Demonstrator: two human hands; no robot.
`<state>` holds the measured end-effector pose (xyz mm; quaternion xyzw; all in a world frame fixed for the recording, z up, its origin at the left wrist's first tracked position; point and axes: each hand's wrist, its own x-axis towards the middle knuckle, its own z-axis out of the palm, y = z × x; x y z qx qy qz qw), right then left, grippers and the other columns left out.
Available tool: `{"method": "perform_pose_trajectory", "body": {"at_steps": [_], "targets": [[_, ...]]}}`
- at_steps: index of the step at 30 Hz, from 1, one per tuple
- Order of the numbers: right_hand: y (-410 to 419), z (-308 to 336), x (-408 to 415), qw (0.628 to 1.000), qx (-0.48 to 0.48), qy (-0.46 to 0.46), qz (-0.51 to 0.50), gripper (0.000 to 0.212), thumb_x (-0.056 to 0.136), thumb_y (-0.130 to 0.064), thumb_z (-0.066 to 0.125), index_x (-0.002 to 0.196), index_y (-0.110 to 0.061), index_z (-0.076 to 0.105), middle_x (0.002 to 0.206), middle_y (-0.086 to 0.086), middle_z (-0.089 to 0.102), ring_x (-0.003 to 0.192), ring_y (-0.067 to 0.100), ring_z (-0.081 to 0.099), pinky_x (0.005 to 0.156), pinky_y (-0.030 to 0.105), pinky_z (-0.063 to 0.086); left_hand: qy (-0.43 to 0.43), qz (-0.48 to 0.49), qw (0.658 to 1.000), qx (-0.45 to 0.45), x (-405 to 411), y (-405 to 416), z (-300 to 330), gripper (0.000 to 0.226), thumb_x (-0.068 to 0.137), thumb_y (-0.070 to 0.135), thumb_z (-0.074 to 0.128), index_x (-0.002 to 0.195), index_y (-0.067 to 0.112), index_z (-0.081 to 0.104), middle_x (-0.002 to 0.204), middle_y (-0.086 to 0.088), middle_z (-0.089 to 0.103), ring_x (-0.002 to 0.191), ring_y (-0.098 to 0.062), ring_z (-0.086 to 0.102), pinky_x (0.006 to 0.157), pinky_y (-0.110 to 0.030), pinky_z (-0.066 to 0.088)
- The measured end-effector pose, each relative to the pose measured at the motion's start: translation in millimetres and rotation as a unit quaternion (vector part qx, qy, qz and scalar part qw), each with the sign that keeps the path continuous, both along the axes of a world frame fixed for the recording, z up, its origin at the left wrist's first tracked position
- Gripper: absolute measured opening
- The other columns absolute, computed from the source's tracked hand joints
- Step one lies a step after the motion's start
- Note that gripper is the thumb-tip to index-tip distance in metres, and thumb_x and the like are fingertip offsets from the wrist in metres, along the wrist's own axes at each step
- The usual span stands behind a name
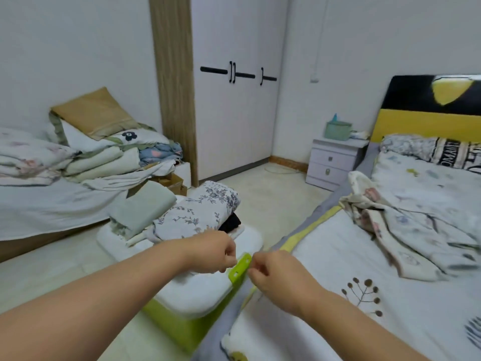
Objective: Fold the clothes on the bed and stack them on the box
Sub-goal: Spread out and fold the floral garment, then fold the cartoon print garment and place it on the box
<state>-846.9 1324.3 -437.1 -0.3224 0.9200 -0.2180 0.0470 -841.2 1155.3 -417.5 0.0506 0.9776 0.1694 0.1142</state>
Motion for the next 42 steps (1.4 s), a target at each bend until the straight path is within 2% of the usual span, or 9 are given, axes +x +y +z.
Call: {"method": "perform_pose_trajectory", "body": {"at_steps": [7,12,17,20,27,30,32,37,42], "targets": [[99,31,88,0.995,0.055,0.031,-0.072,0.023,0.092,-0.029,0.042,0.094,-0.017,0.062,0.097,0.005,0.063,0.083,0.022,0.050,0.074,0.028,0.041,0.013,-0.060,0.998,0.020,65,90,37,0.018,0.092,0.021,0.047,0.091,0.014,0.064,0.076,0.005,0.059,0.059,-0.001,0.047,0.060,-0.015,0.040],[176,41,123,0.986,0.072,0.025,-0.149,0.025,0.092,-0.030,0.044,0.103,-0.018,0.064,0.108,0.007,0.064,0.082,0.016,0.045,0.069,0.025,0.035,0.012,-0.090,0.994,0.052,92,165,43,0.024,0.091,0.021,0.046,0.068,0.026,0.051,0.071,0.010,0.057,0.056,-0.001,0.048,0.058,-0.016,0.041],[248,30,139,0.973,0.072,-0.032,-0.216,0.018,0.090,-0.030,0.047,0.082,-0.028,0.063,0.101,0.006,0.061,0.086,0.015,0.049,0.079,0.024,0.042,-0.004,-0.118,0.990,0.081,107,234,33,0.024,0.091,0.023,0.047,0.067,0.028,0.049,0.072,0.012,0.055,0.060,-0.001,0.048,0.062,-0.018,0.041],[282,21,135,0.961,0.060,-0.043,-0.267,0.032,0.089,-0.028,0.047,0.058,-0.034,0.039,0.093,0.000,0.051,0.086,0.014,0.046,0.083,0.021,0.042,0.010,-0.136,0.989,0.062,102,264,27,0.026,0.092,0.024,0.046,0.066,0.031,0.046,0.072,0.016,0.049,0.064,0.000,0.045,0.064,-0.017,0.038],[335,-12,78,0.939,0.078,-0.044,-0.333,0.016,0.091,-0.022,0.040,0.076,-0.026,0.045,0.097,0.005,0.051,0.085,0.013,0.041,0.076,0.020,0.036,0.065,-0.111,0.991,0.027,40,311,-6,0.028,0.091,0.022,0.041,0.065,0.033,0.039,0.076,0.016,0.044,0.085,-0.010,0.049,0.072,-0.020,0.037],[351,-21,39,0.934,0.086,-0.045,-0.343,0.005,0.094,-0.023,0.041,0.096,-0.025,0.045,0.098,0.002,0.041,0.097,0.017,0.044,0.077,0.023,0.034,0.088,-0.087,0.992,0.030,-2,324,-22,0.019,0.092,0.022,0.040,0.079,0.035,0.044,0.091,0.011,0.047,0.093,-0.012,0.047,0.078,-0.022,0.039],[357,-26,11,0.933,0.098,-0.034,-0.345,0.020,0.095,-0.024,0.041,0.114,-0.023,0.047,0.109,0.004,0.042,0.114,0.020,0.044,0.078,0.026,0.031,0.111,-0.072,0.991,0.012,-32,332,-33,0.021,0.094,0.023,0.040,0.111,0.028,0.050,0.115,0.002,0.048,0.109,-0.017,0.047,0.091,-0.026,0.040],[352,-34,-61,0.928,0.086,0.031,-0.362,0.055,0.093,-0.022,0.042,0.145,-0.021,0.023,0.142,0.005,0.033,0.131,0.023,0.033,0.101,0.032,0.036,0.152,-0.047,0.987,-0.018,-106,350,-58,0.056,0.094,0.025,0.043,0.146,0.023,0.023,0.151,-0.008,0.020,0.135,-0.028,0.026,0.105,-0.034,0.031],[339,-44,-140,0.938,0.110,0.074,-0.320,0.083,0.089,-0.033,0.055,0.150,-0.032,-0.001,0.159,0.003,-0.006,0.146,0.024,0.001,0.113,0.039,0.022,0.163,-0.060,0.984,-0.024,-166,359,-100,0.074,0.092,0.053,0.040,0.150,0.031,0.000,0.158,-0.006,-0.012,0.145,-0.029,-0.009,0.117,-0.042,0.005]]}}
